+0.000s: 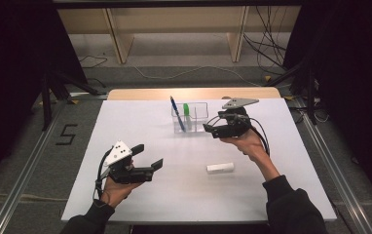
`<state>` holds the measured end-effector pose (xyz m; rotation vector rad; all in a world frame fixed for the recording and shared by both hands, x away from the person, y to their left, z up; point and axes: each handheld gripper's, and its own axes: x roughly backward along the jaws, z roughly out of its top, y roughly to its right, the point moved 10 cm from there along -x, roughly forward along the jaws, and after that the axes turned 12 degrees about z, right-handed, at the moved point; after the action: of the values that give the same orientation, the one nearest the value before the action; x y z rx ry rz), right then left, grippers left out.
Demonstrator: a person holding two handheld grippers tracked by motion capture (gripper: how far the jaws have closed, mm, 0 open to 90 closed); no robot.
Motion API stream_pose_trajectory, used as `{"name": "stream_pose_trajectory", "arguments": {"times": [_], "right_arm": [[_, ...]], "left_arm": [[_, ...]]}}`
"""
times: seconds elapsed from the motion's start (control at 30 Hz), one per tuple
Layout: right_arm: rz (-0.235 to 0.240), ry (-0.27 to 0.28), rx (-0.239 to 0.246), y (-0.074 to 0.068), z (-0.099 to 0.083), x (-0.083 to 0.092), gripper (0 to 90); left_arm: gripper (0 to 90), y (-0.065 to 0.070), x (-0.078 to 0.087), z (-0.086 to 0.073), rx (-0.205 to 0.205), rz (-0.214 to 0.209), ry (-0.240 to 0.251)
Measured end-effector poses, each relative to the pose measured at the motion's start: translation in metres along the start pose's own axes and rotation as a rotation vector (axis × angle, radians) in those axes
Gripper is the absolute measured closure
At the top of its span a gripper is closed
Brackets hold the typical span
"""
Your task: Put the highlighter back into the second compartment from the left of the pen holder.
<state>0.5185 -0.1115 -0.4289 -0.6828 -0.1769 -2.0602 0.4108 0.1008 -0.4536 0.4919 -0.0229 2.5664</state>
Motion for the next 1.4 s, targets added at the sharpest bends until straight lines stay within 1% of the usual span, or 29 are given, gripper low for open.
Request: {"name": "stream_pose_trajectory", "arguments": {"times": [0.07,0.1,0.17,0.33,0.37,0.43,0.5,0.57,0.73,0.8,0.83,0.87,0.9,1.0,1.07,1.1,1.17,1.2,1.27,1.3,1.37,1.4], "right_arm": [[0.002,-0.008,0.005,-0.002,-0.003,0.001,23.3],[0.005,-0.02,0.012,-0.005,-0.008,0.003,23.3],[0.014,-0.017,0.012,-0.008,-0.011,0.005,23.3],[0.015,-0.012,0.01,-0.012,-0.019,0.01,23.3],[0.019,-0.009,0.008,-0.014,-0.025,0.012,23.3],[0.014,-0.004,0.008,-0.015,-0.029,0.014,23.3],[0.014,-0.01,0.013,-0.015,-0.031,0.015,23.0],[0.012,-0.001,0.008,-0.016,-0.034,0.018,23.0],[0.004,0.023,0.021,-0.021,-0.043,0.027,23.0],[0.005,0.045,0.005,-0.022,-0.045,0.031,23.1],[0.007,0.058,0.004,-0.022,-0.046,0.033,23.1],[0.004,0.066,-0.006,-0.023,-0.048,0.035,23.1],[0.003,0.068,-0.006,-0.023,-0.05,0.038,23.2],[0.003,0.093,-0.024,-0.025,-0.056,0.044,23.5],[0.001,0.097,-0.029,-0.025,-0.058,0.047,23.5],[0.002,0.106,-0.038,-0.027,-0.063,0.051,23.6],[0.003,0.111,-0.038,-0.028,-0.065,0.053,23.6],[0.0,0.126,-0.046,-0.028,-0.068,0.057,23.7],[0.001,0.13,-0.049,-0.029,-0.07,0.059,23.7],[0.003,0.146,-0.061,-0.03,-0.073,0.064,23.7],[0.003,0.154,-0.065,-0.031,-0.074,0.066,23.7],[0.005,0.166,-0.076,-0.032,-0.077,0.07,23.7]], "left_arm": [[11.2,0.0,0.0,0.0,-0.001,-0.001,-0.002],[11.2,0.0,0.0,0.0,-0.002,-0.001,-0.003],[11.2,0.0,0.0,0.0,-0.001,-0.003,-0.004],[11.2,0.001,0.0,-0.001,-0.001,-0.003,-0.003],[11.1,0.001,-0.001,-0.001,-0.001,-0.003,-0.004],[11.2,0.001,-0.001,-0.001,0.001,-0.004,-0.007],[11.2,0.001,-0.002,-0.002,0.001,-0.006,-0.011],[11.2,0.002,-0.002,-0.002,-0.008,-0.008,-0.015],[11.2,0.003,-0.005,-0.004,-0.008,-0.014,-0.027],[11.2,0.004,-0.006,-0.004,-0.001,-0.016,-0.032],[11.2,0.005,-0.006,-0.005,-0.012,-0.017,-0.037],[11.2,0.005,-0.006,-0.005,-0.012,-0.017,-0.037],[11.2,0.006,-0.007,-0.004,-0.003,-0.023,-0.039],[11.2,0.009,-0.008,-0.002,-0.009,-0.035,-0.046],[11.2,0.011,-0.009,-0.001,-0.006,-0.039,-0.045],[11.2,0.013,-0.01,0.001,-0.012,-0.044,-0.047],[11.1,0.015,-0.011,0.001,-0.016,-0.05,-0.05],[11.2,0.016,-0.012,0.001,-0.018,-0.054,-0.054],[11.2,0.02,-0.014,0.002,-0.024,-0.059,-0.057],[11.2,0.022,-0.016,0.002,-0.038,-0.065,-0.066],[11.2,0.024,-0.017,0.002,-0.041,-0.069,-0.069],[11.2,0.025,-0.018,0.003,-0.046,-0.073,-0.074]]}}
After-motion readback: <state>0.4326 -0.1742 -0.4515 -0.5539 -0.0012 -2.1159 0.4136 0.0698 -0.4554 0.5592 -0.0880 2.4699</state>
